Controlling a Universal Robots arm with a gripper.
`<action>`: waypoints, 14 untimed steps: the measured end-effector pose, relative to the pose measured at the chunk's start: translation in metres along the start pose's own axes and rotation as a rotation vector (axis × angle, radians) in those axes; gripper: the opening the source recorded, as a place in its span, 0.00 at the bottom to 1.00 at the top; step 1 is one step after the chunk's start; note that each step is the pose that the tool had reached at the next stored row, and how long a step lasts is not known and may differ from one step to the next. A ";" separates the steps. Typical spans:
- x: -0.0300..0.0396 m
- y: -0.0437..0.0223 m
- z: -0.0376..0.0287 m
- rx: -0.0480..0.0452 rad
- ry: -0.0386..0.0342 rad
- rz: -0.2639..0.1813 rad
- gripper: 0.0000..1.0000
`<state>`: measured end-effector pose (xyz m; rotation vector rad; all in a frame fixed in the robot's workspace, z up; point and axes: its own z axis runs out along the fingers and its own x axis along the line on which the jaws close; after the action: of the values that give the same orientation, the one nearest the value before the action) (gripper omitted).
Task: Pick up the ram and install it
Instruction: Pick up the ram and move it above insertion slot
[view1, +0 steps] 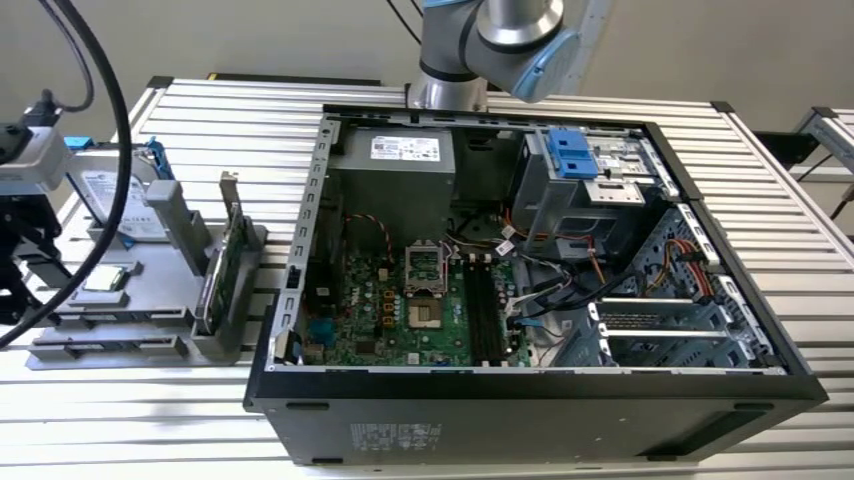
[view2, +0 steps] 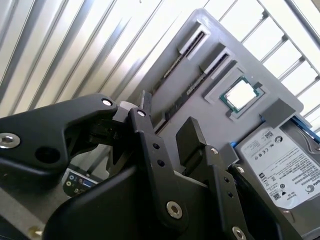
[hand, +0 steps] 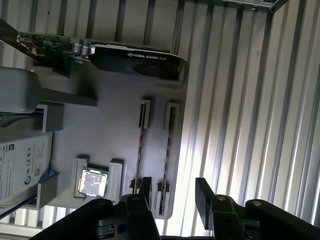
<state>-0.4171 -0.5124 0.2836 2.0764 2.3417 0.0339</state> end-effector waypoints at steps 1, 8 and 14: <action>0.0000 0.0000 0.0014 0.0004 0.0000 0.001 1.00; -0.0001 -0.0002 0.0101 0.0025 0.0002 0.004 1.00; -0.0001 -0.0004 0.0178 0.0043 0.0004 0.006 1.00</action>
<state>-0.4171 -0.5124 0.2657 2.0852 2.3382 0.0294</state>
